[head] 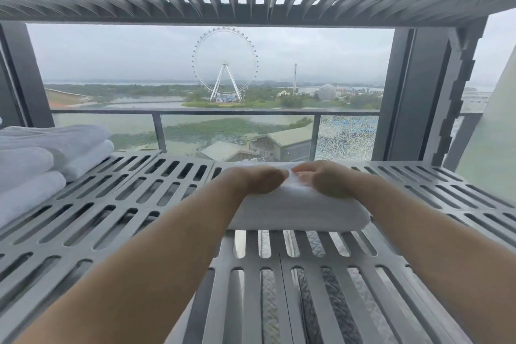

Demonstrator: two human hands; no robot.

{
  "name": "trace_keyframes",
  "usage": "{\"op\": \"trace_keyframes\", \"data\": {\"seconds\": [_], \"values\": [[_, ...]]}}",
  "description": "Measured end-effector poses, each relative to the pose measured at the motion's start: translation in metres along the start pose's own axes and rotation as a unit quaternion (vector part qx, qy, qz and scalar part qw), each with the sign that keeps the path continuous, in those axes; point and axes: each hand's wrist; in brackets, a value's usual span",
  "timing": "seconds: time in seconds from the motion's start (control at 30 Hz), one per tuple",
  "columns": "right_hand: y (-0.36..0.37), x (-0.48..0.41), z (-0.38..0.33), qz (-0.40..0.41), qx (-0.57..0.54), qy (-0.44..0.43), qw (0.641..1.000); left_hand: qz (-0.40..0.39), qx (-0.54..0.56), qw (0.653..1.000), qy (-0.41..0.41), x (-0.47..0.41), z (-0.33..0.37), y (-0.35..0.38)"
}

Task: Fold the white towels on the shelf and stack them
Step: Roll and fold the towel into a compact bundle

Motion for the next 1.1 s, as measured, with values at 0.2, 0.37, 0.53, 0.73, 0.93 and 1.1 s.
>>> {"op": "trace_keyframes", "data": {"seconds": [0.2, 0.37, 0.53, 0.73, 0.93, 1.1], "values": [[0.014, -0.011, 0.018, -0.031, 0.128, -0.038, 0.991, 0.029, -0.095, 0.993, 0.064, -0.017, -0.043, 0.011], [0.013, 0.001, 0.018, 0.002, -0.136, -0.054, 0.989, 0.078, -0.098, 0.988, 0.095, -0.023, -0.052, 0.014], [0.004, 0.023, 0.026, 0.077, -0.331, -0.041, 0.939, 0.235, -0.193, 0.919, 0.25, -0.001, -0.045, 0.018], [0.012, 0.043, 0.038, 0.081, 0.014, -0.183, 0.98, 0.194, -0.38, 0.834, 0.351, 0.036, -0.044, 0.031], [0.012, 0.042, 0.046, 0.059, 0.111, -0.222, 0.967, 0.182, -0.382, 0.865, 0.271, 0.045, -0.041, 0.033], [0.01, 0.041, 0.05, 0.013, 0.128, -0.197, 0.972, 0.193, -0.378, 0.884, 0.198, 0.05, -0.034, 0.05]]}}
Point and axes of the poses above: each hand's wrist, its own x-axis away from the middle knuckle, its own y-axis out of the palm, z = x × y, and after that the axes turned 8 degrees about y, right-handed
